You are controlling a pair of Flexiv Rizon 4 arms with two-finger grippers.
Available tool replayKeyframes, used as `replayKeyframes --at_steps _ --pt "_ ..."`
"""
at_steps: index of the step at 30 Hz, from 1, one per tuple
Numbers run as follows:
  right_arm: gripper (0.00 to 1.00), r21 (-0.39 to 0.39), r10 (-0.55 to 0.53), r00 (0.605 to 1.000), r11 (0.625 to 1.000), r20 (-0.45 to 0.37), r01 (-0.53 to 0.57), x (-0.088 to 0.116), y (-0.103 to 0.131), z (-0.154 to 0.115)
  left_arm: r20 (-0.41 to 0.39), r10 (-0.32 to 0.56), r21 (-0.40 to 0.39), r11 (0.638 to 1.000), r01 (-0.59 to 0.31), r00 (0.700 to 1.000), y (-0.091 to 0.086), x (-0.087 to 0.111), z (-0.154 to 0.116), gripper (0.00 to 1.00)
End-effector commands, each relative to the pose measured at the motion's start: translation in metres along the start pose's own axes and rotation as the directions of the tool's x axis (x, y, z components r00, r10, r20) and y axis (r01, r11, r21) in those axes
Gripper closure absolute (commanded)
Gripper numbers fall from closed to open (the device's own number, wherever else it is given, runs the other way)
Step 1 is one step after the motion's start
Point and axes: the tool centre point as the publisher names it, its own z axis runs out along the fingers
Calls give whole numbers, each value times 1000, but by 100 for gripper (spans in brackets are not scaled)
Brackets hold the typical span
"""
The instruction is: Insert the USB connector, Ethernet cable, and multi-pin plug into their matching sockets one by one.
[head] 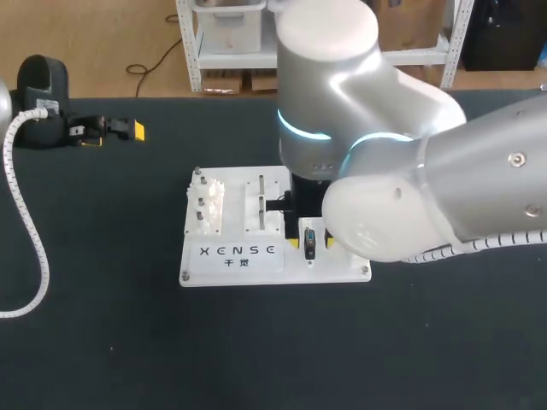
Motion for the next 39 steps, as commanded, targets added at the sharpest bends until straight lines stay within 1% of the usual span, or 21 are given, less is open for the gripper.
replayKeyframes --at_steps 1,8,15,16,17,18,19,20,32,37,39 --pt "55 3 9 1000 1000 -7 -9 -2 2 6 0 0 0 1000 0 1000 0 0 0 0" --pt "56 7 26 1000 1000 -11 -26 -5 0 9 0 0 0 1000 0 1000 0 0 0 0" --pt "71 8 18 1000 1000 -2 -18 -6 1 8 0 0 0 1000 0 1000 0 0 0 0" --pt "74 8 16 1000 1000 1 -16 -5 2 7 0 0 0 1000 0 1000 0 0 0 0" --pt "79 8 14 1000 1000 3 -14 -4 2 7 0 0 0 1000 0 1000 0 0 0 0" --pt "87 9 13 1000 1000 5 -13 -4 2 7 0 0 0 1000 0 1000 0 0 0 0" --pt "98 9 13 1000 1000 7 -13 -4 2 7 0 0 0 1000 0 1000 0 0 0 0" --pt "100 9 11 1000 1000 9 -11 -4 2 7 0 0 0 1000 0 1000 0 0 0 0" --pt "100 1 15 998 1000 62 -15 -4 -3 -9 0 0 0 1000 0 1000 0 0 0 0" --pt "100 -15 35 994 999 104 -34 -5 -8 -30 0 0 0 1000 0 1000 0 0 0 0" --pt "100 -4 38 992 999 124 -38 -5 -12 -40 0 0 0 1000 0 1000 0 0 0 0"
